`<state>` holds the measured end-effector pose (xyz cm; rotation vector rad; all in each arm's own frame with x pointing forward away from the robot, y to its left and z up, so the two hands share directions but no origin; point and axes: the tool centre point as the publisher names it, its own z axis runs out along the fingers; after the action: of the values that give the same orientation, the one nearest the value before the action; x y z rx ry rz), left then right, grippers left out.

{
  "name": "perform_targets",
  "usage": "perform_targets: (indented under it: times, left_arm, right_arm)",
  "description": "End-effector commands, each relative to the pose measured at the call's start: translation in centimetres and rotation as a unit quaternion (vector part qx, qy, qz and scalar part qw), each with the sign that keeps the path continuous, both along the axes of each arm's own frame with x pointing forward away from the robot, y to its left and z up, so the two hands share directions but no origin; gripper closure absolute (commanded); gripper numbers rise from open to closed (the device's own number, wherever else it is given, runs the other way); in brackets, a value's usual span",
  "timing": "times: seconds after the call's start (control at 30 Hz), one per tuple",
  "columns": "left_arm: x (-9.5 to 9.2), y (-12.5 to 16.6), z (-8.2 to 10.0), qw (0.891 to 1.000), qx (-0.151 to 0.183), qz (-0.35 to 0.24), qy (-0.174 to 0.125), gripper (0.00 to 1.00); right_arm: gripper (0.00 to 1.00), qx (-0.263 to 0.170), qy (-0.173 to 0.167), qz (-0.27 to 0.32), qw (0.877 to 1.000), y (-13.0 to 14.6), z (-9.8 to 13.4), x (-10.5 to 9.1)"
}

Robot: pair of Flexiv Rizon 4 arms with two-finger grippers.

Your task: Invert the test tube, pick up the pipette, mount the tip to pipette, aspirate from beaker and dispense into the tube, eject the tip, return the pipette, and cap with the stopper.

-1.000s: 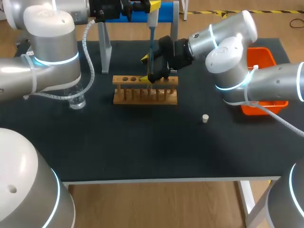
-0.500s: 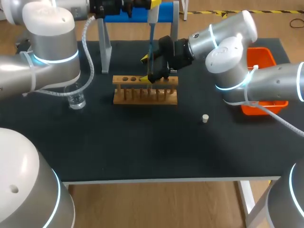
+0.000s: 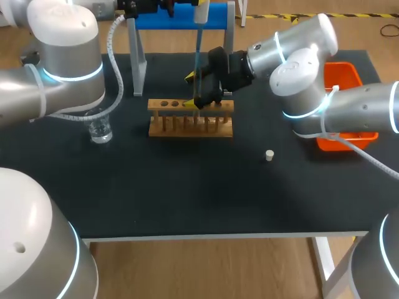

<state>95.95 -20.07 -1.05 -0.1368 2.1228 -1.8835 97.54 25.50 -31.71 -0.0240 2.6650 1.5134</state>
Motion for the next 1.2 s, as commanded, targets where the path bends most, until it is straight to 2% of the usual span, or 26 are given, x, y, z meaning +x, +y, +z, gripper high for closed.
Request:
perform_targets:
  times: [0.03,0.33,0.47,0.63,0.8,0.93,1.07,1.2]
  left_arm:
    - [-0.5,0.0,0.8,1.000,0.004,0.003,-0.003,1.00]
    - [-1.9,0.7,3.1,0.999,0.012,0.013,-0.030,1.00]
    - [-2.4,2.6,3.7,0.999,0.017,0.035,-0.038,1.00]
    - [-3.7,6.7,3.7,0.996,0.028,0.077,-0.042,1.00]
    - [-5.5,10.3,2.3,0.994,0.031,0.103,-0.036,1.00]
    - [-7.4,11.9,0.0,0.993,0.028,0.108,-0.022,1.00]
    - [-9.1,12.1,-2.3,0.995,0.025,0.096,-0.006,1.00]
    - [-10.6,11.2,-4.3,0.998,0.025,0.065,0.002,1.00]
  right_arm:
    - [0.00,-0.001,0.001,0.001,1.000,-0.1,0.1,0.1]
    - [0.00,-0.001,0.001,0.001,1.000,-0.1,0.1,0.1]
    - [0.00,-0.001,0.001,0.001,1.000,-0.1,0.1,0.1]
    - [0.00,-0.001,0.001,0.001,1.000,-0.1,0.1,0.1]
    - [0.00,-0.001,0.001,0.001,1.000,-0.1,0.1,0.1]
    - [0.00,-0.001,0.001,0.001,1.000,-0.1,0.1,0.1]
    - [0.00,-0.001,0.001,0.001,1.000,-0.1,0.1,0.1]
    - [0.00,-0.001,0.001,0.001,1.000,-0.1,0.1,0.1]
